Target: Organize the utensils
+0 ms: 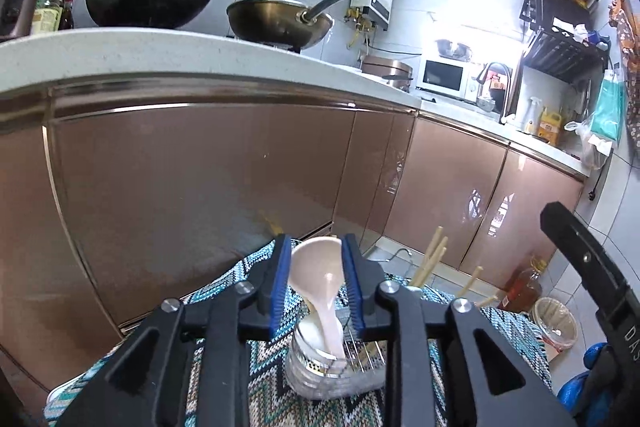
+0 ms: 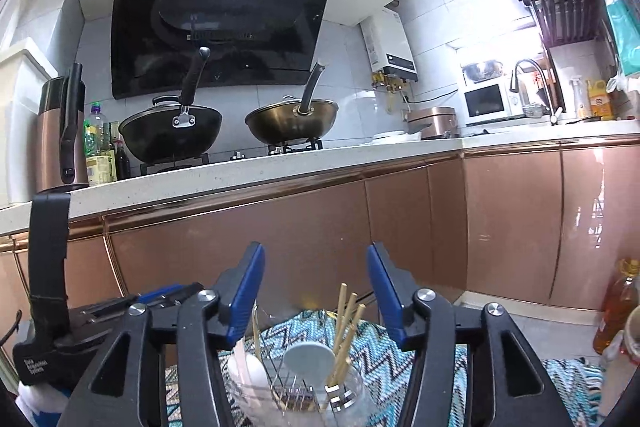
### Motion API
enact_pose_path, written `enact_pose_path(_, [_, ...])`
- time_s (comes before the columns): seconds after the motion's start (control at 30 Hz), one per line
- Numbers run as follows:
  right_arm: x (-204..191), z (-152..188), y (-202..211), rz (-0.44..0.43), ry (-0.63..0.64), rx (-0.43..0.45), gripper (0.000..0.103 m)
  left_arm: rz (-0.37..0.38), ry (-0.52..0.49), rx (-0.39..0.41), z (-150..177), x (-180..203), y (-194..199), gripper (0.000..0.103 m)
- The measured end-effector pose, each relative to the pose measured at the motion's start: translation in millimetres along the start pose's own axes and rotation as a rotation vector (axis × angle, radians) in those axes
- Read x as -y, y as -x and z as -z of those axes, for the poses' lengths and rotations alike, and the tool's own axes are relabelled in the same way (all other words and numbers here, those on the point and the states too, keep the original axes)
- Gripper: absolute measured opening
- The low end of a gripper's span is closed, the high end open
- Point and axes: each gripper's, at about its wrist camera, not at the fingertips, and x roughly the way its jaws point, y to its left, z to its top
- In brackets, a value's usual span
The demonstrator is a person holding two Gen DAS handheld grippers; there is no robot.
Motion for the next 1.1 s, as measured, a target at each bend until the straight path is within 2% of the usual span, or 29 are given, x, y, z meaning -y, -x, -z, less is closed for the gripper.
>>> enact_pose_path(0.13, [-4.5,-1.6,19.4,0.017,0.013,-0.020,0.058,0.003,-0.007,0.010,1.1,1.7,26.3,0.028])
enact_pose_path(0.2, [-8.0,-2.5,30.3,0.025,0.026,-0.029,0.060,0.001,-0.007,0.018,1.3,1.5,39.6,0.036])
enact_pose_path(0.47, [-29.2,-6.7,68.7,0.041,0.069,-0.052,0.070,-0.018,-0.032,0.046,0.2,5.1,92.2,0.046])
enact_pose_path(0.7, [-42.0,-5.4,98.7,0.069,0.084,-0.078,0.085,-0.071,-0.047,0.065,0.4,2.7,136.8,0.057])
enact_pose_path(0.9, [-48.1,-1.8,123.2,0.109,0.092,-0.102,0.097,-0.126,-0.070,0.071,5.9,-0.1,169.9,0.058])
enact_pose_path(1.0, [-50.4,-1.5,136.3,0.138,0.091,-0.117,0.101,-0.156,-0.082,0.081,9.0,-0.7,189.1,0.067])
enact_pose_path(1.1, [-53.1,-3.5,149.5,0.167,0.093,-0.132,0.103,-0.171,-0.104,0.113,11.2,0.4,213.5,0.070])
